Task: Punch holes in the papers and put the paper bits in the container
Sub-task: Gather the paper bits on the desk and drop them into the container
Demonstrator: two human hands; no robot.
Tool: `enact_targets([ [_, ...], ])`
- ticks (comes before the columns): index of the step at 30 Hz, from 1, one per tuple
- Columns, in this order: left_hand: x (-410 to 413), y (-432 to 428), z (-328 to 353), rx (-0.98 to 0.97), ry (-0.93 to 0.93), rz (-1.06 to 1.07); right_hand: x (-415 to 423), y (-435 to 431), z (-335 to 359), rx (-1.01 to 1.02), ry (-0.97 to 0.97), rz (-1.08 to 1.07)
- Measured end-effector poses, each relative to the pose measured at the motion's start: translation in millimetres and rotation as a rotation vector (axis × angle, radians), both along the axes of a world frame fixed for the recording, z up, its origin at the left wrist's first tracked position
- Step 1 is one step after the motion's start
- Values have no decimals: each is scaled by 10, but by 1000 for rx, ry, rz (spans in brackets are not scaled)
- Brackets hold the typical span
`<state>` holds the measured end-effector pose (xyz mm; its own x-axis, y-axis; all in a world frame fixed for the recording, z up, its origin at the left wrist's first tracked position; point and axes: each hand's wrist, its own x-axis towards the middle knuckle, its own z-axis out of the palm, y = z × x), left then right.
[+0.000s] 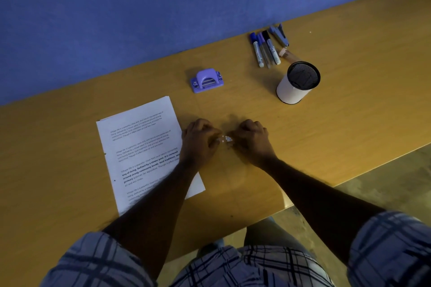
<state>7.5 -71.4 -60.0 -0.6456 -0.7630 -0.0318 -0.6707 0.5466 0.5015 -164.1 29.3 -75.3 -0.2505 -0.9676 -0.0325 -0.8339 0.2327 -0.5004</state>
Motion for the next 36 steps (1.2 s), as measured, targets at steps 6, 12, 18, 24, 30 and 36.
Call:
enact_targets([
  [6, -30, 40, -28, 4, 16, -7, -10, -36, -57, -83, -63, -54],
  [12, -86, 54, -44, -12, 30, 37, 73, -59, -49, -61, -19, -93],
  [18, -124, 93, -51, -56, 7, 23, 143, -112, -14, -16, 81, -47],
  [24, -172, 158, -94, -92, -26, 33, 214, -123, -26, 74, 138, -15],
  [30, -216, 136, -82, -26, -23, 45, 200, -148, 57, 139, -9, -59],
  [36, -430, 160, 185, 436, 274, 158, 47, -102, 460, 28, -644, -229],
])
